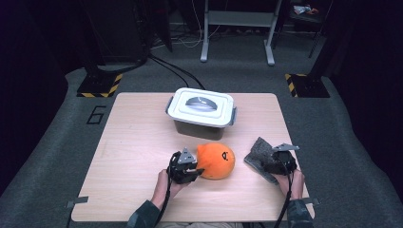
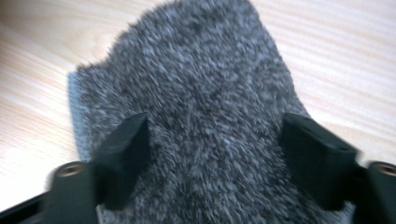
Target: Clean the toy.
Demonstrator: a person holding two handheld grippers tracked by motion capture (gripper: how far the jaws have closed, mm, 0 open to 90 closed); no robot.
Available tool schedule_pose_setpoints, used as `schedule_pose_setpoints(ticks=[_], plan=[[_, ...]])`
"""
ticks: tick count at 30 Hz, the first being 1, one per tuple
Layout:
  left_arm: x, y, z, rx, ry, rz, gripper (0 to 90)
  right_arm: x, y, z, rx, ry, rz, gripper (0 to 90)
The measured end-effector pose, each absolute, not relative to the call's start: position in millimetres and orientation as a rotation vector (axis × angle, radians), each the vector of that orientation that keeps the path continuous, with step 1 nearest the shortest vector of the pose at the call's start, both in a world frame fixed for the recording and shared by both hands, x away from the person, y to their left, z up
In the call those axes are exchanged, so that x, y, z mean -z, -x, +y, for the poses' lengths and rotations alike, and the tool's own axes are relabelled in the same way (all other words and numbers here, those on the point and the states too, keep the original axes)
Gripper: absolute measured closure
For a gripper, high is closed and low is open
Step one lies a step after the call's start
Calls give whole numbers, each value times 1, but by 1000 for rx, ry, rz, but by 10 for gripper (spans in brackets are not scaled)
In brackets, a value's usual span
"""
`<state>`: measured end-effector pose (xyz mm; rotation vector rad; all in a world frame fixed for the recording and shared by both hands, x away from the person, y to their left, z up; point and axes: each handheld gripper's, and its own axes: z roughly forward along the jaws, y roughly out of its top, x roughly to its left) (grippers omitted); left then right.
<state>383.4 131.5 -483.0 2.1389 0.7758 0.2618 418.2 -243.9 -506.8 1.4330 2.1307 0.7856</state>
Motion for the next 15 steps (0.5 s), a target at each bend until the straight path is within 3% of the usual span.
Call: schedule_pose_setpoints(ticks=[3,4,7,11,15], plan=[[482,-383,131,-276,-2150,761,693,510,-417,-244,-761,-1443,2122,409],[482,-383,131,-274,-2153,761,700,511,-415,-247,-766,-1443,2098,540],[481,-382,130,-280,-2145,763,704,512,-413,-249,-775,-1440,2081,633],[479,-382,129,-286,-2149,754,705,510,-412,-252,-778,-1446,2072,717],[478,-382,127,-288,-2137,759,705,504,-407,-257,-846,-1445,2050,746]])
